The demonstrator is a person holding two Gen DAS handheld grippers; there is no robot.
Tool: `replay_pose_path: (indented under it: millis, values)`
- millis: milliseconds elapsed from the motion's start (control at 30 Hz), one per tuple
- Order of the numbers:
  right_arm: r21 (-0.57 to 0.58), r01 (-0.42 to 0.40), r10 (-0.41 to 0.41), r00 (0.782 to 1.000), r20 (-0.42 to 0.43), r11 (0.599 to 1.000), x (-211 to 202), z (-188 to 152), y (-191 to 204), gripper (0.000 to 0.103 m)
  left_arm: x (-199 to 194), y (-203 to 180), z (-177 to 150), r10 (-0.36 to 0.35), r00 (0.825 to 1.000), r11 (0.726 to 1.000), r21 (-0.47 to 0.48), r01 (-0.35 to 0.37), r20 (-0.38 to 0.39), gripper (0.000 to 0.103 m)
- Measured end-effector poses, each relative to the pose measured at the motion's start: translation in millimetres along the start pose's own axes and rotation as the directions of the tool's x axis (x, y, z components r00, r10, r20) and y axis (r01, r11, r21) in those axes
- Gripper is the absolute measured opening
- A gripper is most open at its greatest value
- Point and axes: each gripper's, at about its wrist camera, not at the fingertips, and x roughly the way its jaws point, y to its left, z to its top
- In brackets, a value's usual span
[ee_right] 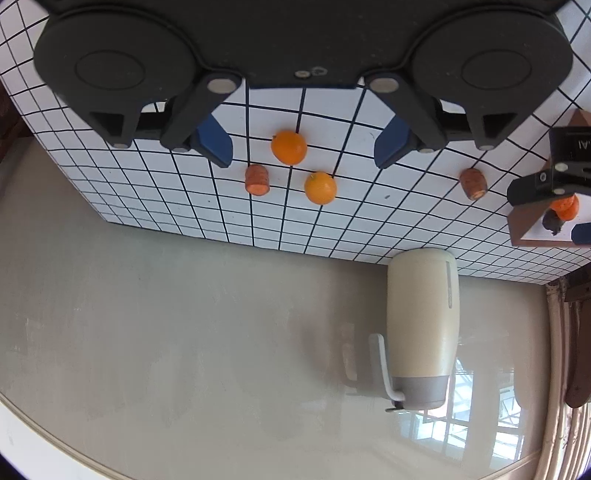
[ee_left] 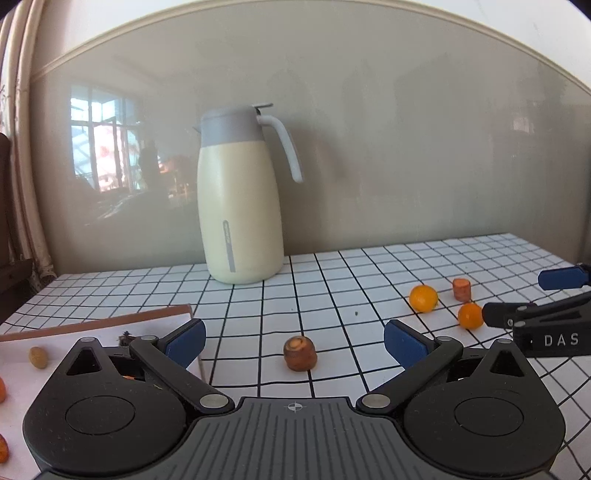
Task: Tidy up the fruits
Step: 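Move both tools back toward the remaining fruits on the table, then grasp the brown round fruit with the left gripper while the right gripper grasps an orange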
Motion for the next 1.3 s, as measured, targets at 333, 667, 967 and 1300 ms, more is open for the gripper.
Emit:
replay_pose_path:
  millis: [333,667,967,1300]
  values:
    - [-0.016,-0.009,0.008,0.999,-0.033,1.000,34,3,-2,0.070,33,-3,-2,-0.005,0.998,1.000,-0.028,0.003,-0.062,0.102]
    - [-0.001,-0.015,0.015,0.998,-0.062,1.000,58,3,-10,0.067,64,-9,-8,0.011,0.990,0.997,-0.073,-0.021,-0.138,0.089]
    - [0.009,-0.036,0.036,0.995,-0.091,0.999,68,1,-14,0.059,84,-16,-9,0.004,0.983,0.997,-0.079,-0.019,-0.181,0.077]
    - [0.034,-0.040,0.045,0.989,-0.141,0.999,76,-1,-14,0.037,102,-16,-8,-0.010,0.969,0.995,-0.099,-0.015,-0.248,0.064]
